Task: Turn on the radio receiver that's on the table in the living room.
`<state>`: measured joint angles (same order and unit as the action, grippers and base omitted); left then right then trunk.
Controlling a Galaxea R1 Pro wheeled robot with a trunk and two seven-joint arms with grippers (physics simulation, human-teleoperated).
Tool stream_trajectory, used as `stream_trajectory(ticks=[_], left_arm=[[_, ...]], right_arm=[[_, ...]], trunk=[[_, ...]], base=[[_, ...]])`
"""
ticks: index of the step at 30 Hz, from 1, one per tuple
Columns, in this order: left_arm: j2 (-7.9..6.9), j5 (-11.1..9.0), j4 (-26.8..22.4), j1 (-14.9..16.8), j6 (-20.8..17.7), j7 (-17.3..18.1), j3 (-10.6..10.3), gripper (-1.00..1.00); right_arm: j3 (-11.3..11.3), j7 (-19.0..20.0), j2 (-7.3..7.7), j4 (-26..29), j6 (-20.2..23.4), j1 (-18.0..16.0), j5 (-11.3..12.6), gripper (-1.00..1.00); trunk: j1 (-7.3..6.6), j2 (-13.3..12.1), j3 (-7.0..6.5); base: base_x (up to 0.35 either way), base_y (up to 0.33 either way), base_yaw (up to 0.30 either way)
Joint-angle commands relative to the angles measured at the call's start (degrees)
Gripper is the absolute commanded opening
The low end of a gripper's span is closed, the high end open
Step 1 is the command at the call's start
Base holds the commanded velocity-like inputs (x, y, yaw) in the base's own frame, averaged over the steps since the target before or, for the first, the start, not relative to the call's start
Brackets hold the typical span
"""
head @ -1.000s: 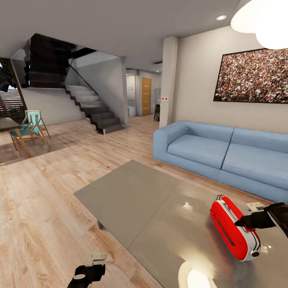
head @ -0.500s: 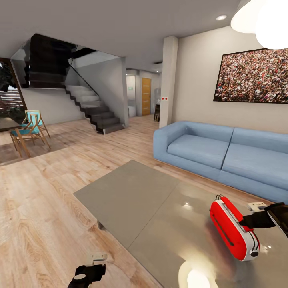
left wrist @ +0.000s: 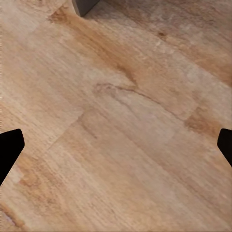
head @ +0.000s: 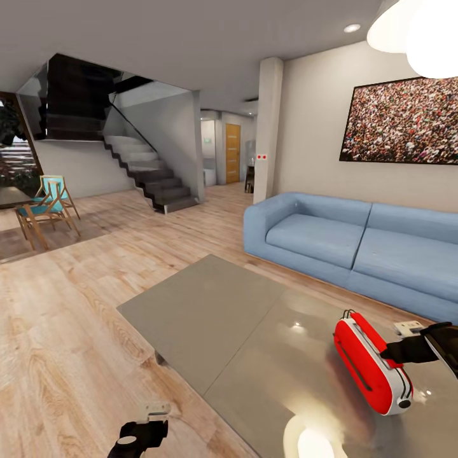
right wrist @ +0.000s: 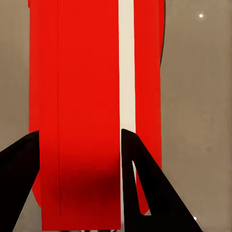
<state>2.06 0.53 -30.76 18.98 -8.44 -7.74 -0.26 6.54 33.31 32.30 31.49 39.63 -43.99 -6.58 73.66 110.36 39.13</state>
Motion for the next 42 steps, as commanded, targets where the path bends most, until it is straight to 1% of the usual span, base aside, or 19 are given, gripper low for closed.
stream_trajectory(ticks=[1, 7, 42], left_arm=[[-0.03, 0.00, 0.00, 0.00, 0.00, 0.00, 0.00, 1.00], [-0.12, 0.00, 0.00, 0.00, 0.00, -0.02, 0.01, 1.00], [-0.16, 0.09, 0.00, 0.00, -0.09, -0.25, 0.00, 1.00]], right_arm=[[0.05, 0.00, -0.02, -0.02, -0.01, 0.04, -0.18, -1.00], [0.05, 0.00, -0.04, -0.02, -0.01, 0.04, -0.19, -1.00], [0.06, 0.00, -0.04, -0.02, -0.08, 0.04, -0.28, -1.00]], trunk=[[0.00, 0.00, 0.01], [0.00, 0.00, 0.01], [-7.68, -14.04, -6.28]], base=[[0.000, 0.000, 0.000], [0.000, 0.000, 0.000], [0.000, 0.000, 0.000]])
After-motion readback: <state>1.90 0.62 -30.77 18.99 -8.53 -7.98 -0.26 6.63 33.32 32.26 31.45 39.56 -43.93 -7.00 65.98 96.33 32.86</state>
